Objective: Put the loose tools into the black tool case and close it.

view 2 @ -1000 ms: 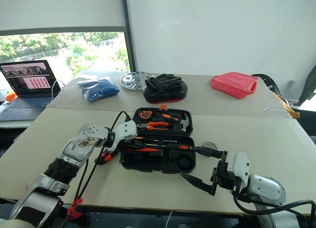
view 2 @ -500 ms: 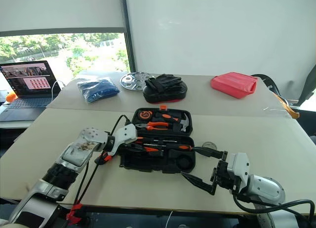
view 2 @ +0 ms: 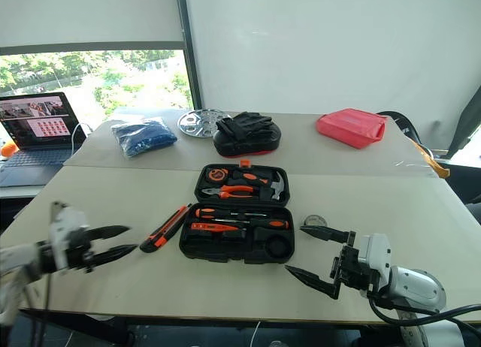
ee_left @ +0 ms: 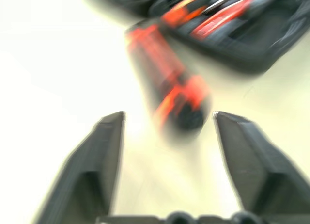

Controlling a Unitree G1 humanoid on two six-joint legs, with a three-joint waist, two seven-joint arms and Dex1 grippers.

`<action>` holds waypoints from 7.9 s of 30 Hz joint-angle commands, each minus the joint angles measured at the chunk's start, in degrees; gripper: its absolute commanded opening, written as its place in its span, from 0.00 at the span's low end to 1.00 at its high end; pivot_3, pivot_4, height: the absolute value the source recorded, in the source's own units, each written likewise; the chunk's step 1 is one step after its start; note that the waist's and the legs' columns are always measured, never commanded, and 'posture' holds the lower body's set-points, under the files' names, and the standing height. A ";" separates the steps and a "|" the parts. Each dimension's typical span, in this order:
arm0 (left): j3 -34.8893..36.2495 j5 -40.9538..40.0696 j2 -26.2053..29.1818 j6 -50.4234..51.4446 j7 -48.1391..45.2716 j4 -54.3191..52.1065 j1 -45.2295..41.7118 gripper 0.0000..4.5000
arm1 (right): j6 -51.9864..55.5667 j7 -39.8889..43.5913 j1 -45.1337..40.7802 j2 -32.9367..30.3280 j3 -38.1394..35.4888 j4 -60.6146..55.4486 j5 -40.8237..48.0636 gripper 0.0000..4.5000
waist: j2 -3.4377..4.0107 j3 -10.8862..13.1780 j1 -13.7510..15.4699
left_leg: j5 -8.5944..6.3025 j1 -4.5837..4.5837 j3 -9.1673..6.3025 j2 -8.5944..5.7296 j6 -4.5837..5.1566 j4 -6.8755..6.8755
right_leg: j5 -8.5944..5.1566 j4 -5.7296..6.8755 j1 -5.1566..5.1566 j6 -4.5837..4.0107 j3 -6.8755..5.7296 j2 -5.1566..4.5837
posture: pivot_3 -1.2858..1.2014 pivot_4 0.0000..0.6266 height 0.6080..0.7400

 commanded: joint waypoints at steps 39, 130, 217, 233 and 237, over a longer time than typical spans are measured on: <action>-31.34 8.35 -3.31 23.89 20.69 0.07 -28.67 0.37 | 2.70 -2.03 -4.97 -1.05 0.22 -2.77 0.90 1.00 | -0.04 0.00 -0.13 | -0.02 -0.07 -0.01 -0.10 0.02 -0.03 | 0.02 0.06 -0.09 -0.05 0.06 0.18 | 0.52 0.24 1.00; -57.40 26.82 -17.01 5.08 -1.01 7.41 -42.31 0.00 | 3.67 -5.73 0.86 -0.85 -0.60 -5.09 -0.53 1.00 | 0.14 -0.11 0.87 | -0.03 0.25 -0.08 -0.22 0.06 0.14 | -0.20 -0.03 0.52 0.36 0.01 0.18 | 0.52 0.24 1.00; -23.79 -7.47 -6.69 -3.29 -9.61 -7.96 -15.80 1.00 | 45.37 3.27 -38.26 -15.52 32.92 0.83 -24.39 0.00 | 0.24 -0.13 0.52 | -0.01 -1.06 -0.02 -0.10 0.15 0.19 | 0.08 0.13 -1.07 -0.10 -0.01 0.17 | 0.52 0.24 1.00; -21.49 -1.61 -6.55 1.64 6.07 -0.57 -17.61 0.89 | 27.71 1.24 -29.17 -15.74 9.87 13.97 -17.05 0.54 | 0.19 -0.14 0.67 | -0.01 -1.06 -0.04 -0.13 0.15 0.19 | 0.10 0.08 -1.00 -0.08 -0.03 0.13 | 0.52 0.24 1.00; -22.42 0.84 -9.26 3.39 13.20 2.47 -21.82 0.61 | 15.92 -6.06 -29.62 -11.44 10.92 23.63 -23.02 0.26 | 0.19 -0.14 0.46 | 0.02 -1.02 -0.02 -0.14 0.14 0.21 | 0.13 0.16 -1.02 -0.11 -0.01 0.15 | 0.52 0.24 1.00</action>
